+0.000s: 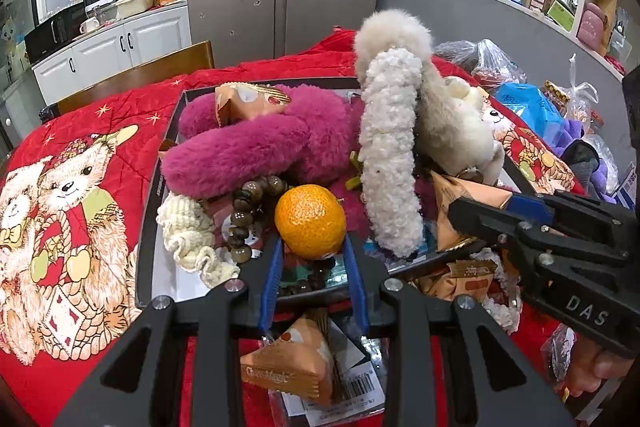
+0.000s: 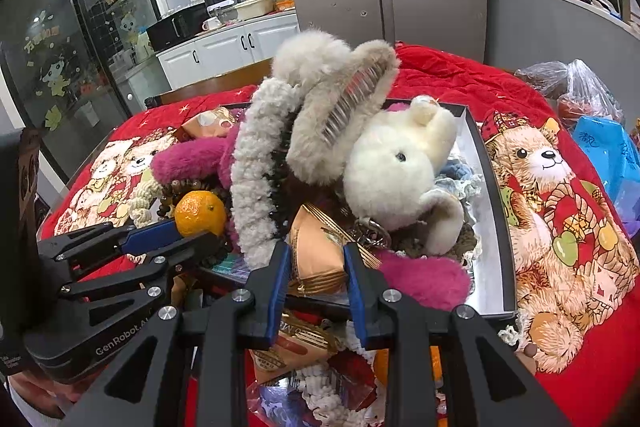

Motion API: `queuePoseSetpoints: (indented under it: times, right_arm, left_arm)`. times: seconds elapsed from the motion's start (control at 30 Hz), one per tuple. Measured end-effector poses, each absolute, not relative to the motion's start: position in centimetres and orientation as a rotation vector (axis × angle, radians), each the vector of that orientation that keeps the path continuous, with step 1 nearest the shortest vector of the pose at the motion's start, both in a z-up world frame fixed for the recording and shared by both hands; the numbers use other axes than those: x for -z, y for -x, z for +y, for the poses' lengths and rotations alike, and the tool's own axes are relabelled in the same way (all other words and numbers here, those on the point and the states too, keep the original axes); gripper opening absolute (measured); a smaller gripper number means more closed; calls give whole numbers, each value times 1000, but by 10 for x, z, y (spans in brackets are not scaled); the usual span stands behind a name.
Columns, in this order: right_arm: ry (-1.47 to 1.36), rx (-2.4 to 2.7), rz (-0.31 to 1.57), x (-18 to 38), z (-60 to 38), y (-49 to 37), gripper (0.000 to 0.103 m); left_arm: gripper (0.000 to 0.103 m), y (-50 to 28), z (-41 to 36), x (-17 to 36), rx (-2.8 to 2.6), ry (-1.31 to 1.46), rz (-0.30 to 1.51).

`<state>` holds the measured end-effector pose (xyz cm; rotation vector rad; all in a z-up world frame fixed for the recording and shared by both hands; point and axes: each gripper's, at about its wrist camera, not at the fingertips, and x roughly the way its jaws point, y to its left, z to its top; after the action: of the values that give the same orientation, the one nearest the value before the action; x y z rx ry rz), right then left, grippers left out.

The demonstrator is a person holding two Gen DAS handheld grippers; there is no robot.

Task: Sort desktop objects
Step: 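Carry the snack packet and orange over the black box with both tools, then open both tools to drop the packet and orange into the box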

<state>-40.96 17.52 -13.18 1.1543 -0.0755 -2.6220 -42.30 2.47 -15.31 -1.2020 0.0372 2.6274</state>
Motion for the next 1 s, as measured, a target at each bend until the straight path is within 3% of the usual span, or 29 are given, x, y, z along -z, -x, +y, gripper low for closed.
queuePoseSetpoints:
  times: [0.1, 0.17, 0.2, 0.27, 0.43, 1.0]
  right_arm:
    - [-1138, 2622, -111, 129, 178, 408, 38]
    - [-1137, 2623, -124, 127, 179, 408, 54]
    - [-1123, 2629, -122, 124, 179, 407, 54]
    - [-1102, 2638, -115, 120, 178, 404, 59]
    - [-1106, 2640, -135, 115, 178, 403, 64]
    - [-1051, 2679, -190, 93, 198, 388, 64]
  left_arm:
    - [36, 422, 23, 150, -2649, 1200, 48]
    - [49, 420, 22, 145, -2655, 1180, 53]
    - [57, 419, 23, 143, -2659, 1169, 57]
    - [61, 416, 24, 139, -2671, 1151, 71]
    - [62, 411, 26, 130, -2689, 1132, 97]
    - [63, 405, 9, 106, -2735, 1108, 52]
